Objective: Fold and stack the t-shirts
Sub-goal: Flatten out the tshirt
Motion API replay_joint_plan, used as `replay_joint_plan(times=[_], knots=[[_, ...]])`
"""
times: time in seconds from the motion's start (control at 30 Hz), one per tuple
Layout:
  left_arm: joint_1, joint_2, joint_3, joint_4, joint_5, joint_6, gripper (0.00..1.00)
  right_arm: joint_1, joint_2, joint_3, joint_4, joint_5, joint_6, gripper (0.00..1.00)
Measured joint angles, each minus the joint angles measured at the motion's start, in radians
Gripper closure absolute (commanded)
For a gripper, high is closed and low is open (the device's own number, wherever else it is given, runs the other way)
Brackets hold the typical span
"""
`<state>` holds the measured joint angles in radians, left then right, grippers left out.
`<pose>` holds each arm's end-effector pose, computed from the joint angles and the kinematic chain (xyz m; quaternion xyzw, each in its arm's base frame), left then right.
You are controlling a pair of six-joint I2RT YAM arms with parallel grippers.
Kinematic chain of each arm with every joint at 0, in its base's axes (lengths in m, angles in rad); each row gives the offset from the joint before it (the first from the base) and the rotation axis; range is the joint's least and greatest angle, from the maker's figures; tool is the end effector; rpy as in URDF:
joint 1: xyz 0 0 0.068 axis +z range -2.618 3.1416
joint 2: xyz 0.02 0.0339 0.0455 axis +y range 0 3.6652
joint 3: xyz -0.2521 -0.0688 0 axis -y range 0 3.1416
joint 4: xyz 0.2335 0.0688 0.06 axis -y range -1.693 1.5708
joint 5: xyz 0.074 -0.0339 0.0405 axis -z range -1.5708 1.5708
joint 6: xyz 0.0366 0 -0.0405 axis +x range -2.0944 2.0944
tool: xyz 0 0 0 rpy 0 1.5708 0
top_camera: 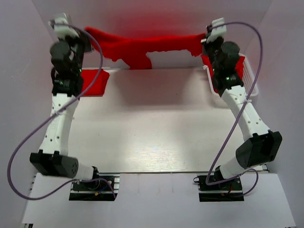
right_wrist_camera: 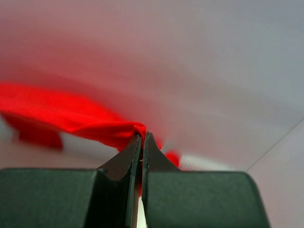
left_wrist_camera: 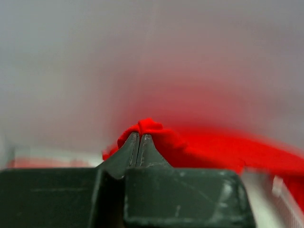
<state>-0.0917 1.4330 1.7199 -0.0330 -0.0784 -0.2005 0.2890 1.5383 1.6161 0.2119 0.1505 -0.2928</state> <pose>0.2983 -0.0246 0.5146 -0.0642 0.6088 -0.0913 0.7854 0.3328 0.0932 0.4749 -0.1132 0.5882 -0.0464 0.7994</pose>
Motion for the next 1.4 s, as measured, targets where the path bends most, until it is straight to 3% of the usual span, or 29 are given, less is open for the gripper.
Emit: replay_joint_plan(times=[0.1, 0.2, 0.4, 0.57, 0.8, 1.13, 1.4], knots=[[-0.002, -0.126, -0.352, 0.021, 0.001, -0.049, 1.00, -0.006, -0.030, -0.214, 0.014, -0.056, 0.033, 1.00], [-0.002, -0.174, -0.606, -0.030, 0.012, -0.103, 1.00, -0.007, -0.028, -0.396, -0.021, -0.089, 0.079, 1.00], [-0.002, -0.286, -0.882, -0.205, 0.085, -0.208, 1.00, -0.005, -0.122, -0.712, -0.105, -0.097, 0.187, 1.00], [-0.002, -0.373, -0.974, -0.279, 0.198, -0.283, 1.00, -0.005, -0.226, -0.846, -0.165, -0.074, 0.312, 1.00], [-0.006, -0.377, -1.099, -0.408, 0.308, -0.328, 1.00, -0.005, -0.299, -0.953, -0.264, -0.039, 0.458, 1.00], [-0.008, -0.430, -1.106, -0.553, 0.385, -0.323, 1.00, -0.005, -0.408, -1.044, -0.378, -0.016, 0.560, 1.00], [-0.008, -0.496, -1.068, -0.792, 0.375, -0.322, 1.00, -0.005, -0.477, -1.063, -0.529, 0.012, 0.666, 1.00]])
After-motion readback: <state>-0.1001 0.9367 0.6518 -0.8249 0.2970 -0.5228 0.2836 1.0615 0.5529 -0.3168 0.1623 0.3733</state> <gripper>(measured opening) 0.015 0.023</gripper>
